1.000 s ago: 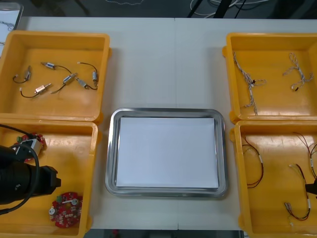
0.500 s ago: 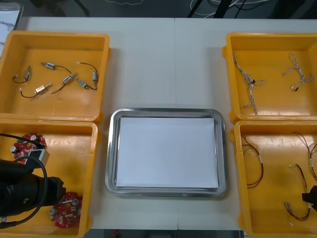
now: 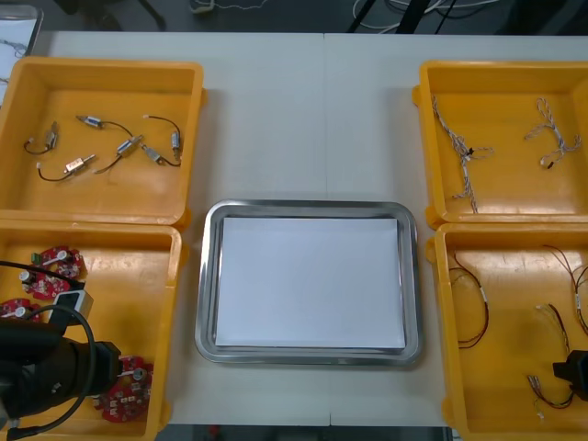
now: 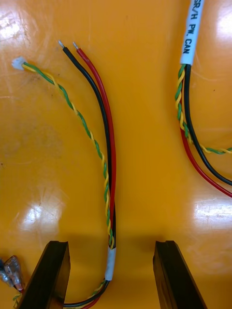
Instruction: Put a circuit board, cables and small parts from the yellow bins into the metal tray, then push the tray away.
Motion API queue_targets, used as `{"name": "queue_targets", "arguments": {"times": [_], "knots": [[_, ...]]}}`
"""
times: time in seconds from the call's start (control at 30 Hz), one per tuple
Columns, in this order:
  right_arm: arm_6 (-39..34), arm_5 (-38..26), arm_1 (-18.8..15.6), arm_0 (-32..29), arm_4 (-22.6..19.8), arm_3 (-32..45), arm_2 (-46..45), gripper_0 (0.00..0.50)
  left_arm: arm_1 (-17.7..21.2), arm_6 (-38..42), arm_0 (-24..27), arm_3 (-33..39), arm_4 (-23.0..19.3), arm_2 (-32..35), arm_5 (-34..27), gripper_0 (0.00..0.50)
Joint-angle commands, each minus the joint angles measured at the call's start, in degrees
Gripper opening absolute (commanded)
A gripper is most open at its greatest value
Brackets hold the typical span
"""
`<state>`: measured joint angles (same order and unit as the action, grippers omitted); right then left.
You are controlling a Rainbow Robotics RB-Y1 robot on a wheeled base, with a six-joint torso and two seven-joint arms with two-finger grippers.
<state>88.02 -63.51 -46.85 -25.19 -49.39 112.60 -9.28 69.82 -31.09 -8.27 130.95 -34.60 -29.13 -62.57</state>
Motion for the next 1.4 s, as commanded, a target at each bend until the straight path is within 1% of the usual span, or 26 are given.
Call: {"name": "queue_targets", "arguments": {"times": [0.03, 0.33, 0.47, 0.57, 0.83, 0.87, 0.9, 0.93, 0.97, 1.13, 1.17, 1.2, 1.23, 1.27, 1.4], "knots": [[-0.74, 0.49, -2.01, -1.36, 1.14, 0.16, 1.19, 0.500, 2.16, 3.84, -1.49, 0.62, 1.20, -1.63, 1.31, 0.500], [-1.53, 1.90, -1.93, -1.80, 2.63, 0.16, 2.51, 0.500, 0.84, 3.84, -0.61, -1.13, 1.20, -1.80, 1.92, 0.500], [-1.53, 4.18, -1.93, -2.59, 3.24, 0.16, 3.13, 0.500, 0.05, 4.02, 1.06, -2.63, 1.82, -3.56, 2.27, 0.500], [-1.79, 5.41, -2.01, -3.12, 3.77, 0.08, 3.57, 0.500, -0.04, 4.28, 1.94, -3.07, 2.96, -4.79, 2.45, 0.500], [-2.67, 6.12, -1.93, -3.82, 5.79, 0.16, 4.36, 0.500, -0.04, 4.72, 1.94, -2.98, 2.78, -4.79, 2.71, 0.500], [-2.85, 6.12, -1.93, -3.82, 5.97, 0.16, 4.36, 0.500, -0.04, 4.72, 2.12, -2.98, 2.78, -4.79, 2.71, 0.490], [-3.03, 6.20, -1.93, -3.91, 6.06, 0.16, 4.45, 0.500, -0.04, 4.81, 2.12, -2.98, 2.78, -4.79, 2.71, 0.382], [-3.20, 6.12, -1.93, -3.82, 6.32, 0.16, 4.62, 0.500, -0.04, 4.81, 2.12, -2.98, 2.70, -4.79, 2.89, 0.116], [-3.29, 6.12, -1.93, -3.91, 6.41, 0.08, 4.71, 0.500, -0.04, 4.90, 2.12, -2.98, 2.70, -4.79, 2.89, 0.000], [-3.99, 6.82, -1.93, -3.82, 6.41, 0.16, 5.41, 0.500, -0.13, 5.25, 2.56, -2.98, 2.34, -4.79, 2.98, 0.000], [-4.26, 6.91, -1.93, -3.91, 6.32, 0.16, 5.59, 0.396, -0.13, 5.25, 2.64, -2.98, 2.34, -4.79, 3.07, 0.000], [-4.34, 6.99, -1.84, -3.91, 6.32, 0.16, 5.68, 0.279, -0.22, 5.25, 2.73, -2.98, 2.34, -4.79, 2.98, 0.000], [-4.43, 7.17, -1.93, -3.91, 6.41, 0.16, 5.76, 0.028, -0.30, 5.34, 2.91, -2.98, 2.26, -4.79, 2.98, 0.000], [-4.43, 7.26, -1.93, -3.91, 6.41, 0.16, 5.76, 0.000, -0.30, 5.42, 2.99, -2.98, 2.26, -4.79, 2.98, 0.000], [-4.61, 7.52, -1.93, -3.91, 6.50, 0.16, 5.94, 0.000, -0.22, 5.60, 3.08, -2.98, 2.26, -4.62, 2.98, 0.000]]}}
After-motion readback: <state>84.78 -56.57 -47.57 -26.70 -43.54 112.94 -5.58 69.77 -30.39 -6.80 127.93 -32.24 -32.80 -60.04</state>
